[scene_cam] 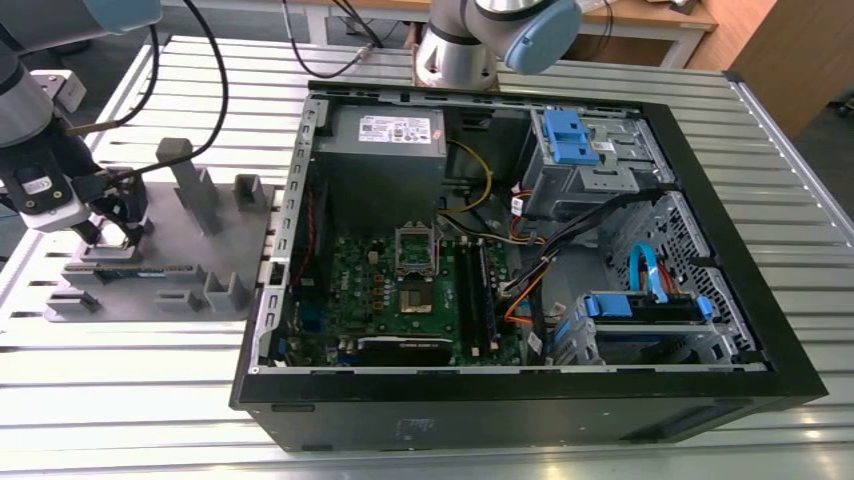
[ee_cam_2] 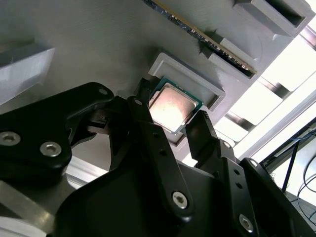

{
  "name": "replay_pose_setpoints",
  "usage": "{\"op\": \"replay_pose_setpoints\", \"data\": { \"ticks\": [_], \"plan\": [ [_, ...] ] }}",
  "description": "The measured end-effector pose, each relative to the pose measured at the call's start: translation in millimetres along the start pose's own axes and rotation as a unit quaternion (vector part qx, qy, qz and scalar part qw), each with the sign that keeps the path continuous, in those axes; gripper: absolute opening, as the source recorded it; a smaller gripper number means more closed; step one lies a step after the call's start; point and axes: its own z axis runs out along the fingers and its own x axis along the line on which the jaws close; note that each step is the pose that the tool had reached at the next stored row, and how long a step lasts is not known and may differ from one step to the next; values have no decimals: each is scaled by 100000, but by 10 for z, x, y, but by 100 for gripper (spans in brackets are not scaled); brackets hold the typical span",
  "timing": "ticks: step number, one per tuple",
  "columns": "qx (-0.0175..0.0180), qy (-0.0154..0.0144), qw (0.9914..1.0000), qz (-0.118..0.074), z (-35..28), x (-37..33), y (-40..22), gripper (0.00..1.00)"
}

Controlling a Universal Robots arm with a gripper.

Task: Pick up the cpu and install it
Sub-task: 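Pick up the cpu and move it towards the insertion slot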

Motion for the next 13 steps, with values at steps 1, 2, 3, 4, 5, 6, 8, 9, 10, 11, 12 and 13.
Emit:
{"op": "replay_pose_setpoints", "data": {
  "ticks": [1,2,3,4,5,6,8,9,10,11,12,13],
  "plan": [
    [-8,-14,100000,0,4,0,0,56],
    [-5,-10,100000,0,3,0,0,56],
    [-2,-4,100000,-1,3,0,0,56],
    [0,3,100000,-1,2,0,0,56],
    [2,4,100000,-1,2,0,0,56],
    [4,9,100000,3,1,5,0,56],
    [-3,-10,100000,2,1,9,0,56],
    [-6,-17,100000,-3,1,9,0,56],
    [-8,-20,100000,-6,1,9,0,56],
    [-10,-24,100000,-3,2,10,0,56],
    [-8,-18,100000,-2,1,10,0,56],
    [-25,271,100000,5,2,9,0,56]
  ]
}}
